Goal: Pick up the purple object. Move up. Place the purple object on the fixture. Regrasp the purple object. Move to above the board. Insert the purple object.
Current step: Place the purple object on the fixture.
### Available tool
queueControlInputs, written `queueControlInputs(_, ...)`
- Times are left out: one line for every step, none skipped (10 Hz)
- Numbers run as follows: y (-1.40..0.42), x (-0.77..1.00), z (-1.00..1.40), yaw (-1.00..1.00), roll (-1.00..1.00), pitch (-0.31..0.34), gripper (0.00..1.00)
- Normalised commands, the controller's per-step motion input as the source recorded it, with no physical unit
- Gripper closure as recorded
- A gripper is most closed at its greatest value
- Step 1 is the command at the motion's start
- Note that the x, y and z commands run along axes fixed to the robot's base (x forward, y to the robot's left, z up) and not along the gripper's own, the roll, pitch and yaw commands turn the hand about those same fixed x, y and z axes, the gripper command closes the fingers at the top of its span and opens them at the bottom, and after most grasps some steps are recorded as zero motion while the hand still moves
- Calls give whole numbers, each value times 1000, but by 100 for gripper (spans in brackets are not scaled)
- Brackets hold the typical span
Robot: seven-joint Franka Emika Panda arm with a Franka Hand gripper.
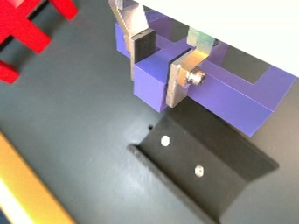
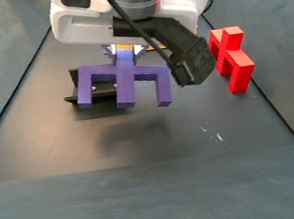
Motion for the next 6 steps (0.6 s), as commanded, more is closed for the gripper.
queueControlInputs(-51, 174, 0, -86, -1000, -226, 100)
queueControlInputs(-23, 200, 11, -31, -1000, -231, 100)
queueControlInputs(0, 194, 277, 43, -643, -166, 100)
queueControlInputs(-189, 457, 217, 37, -111, 0, 100)
queueControlInputs(-100, 609, -80, -231, -460, -131, 100)
queueControlInputs(-194, 729, -97, -226, -409, -17, 100)
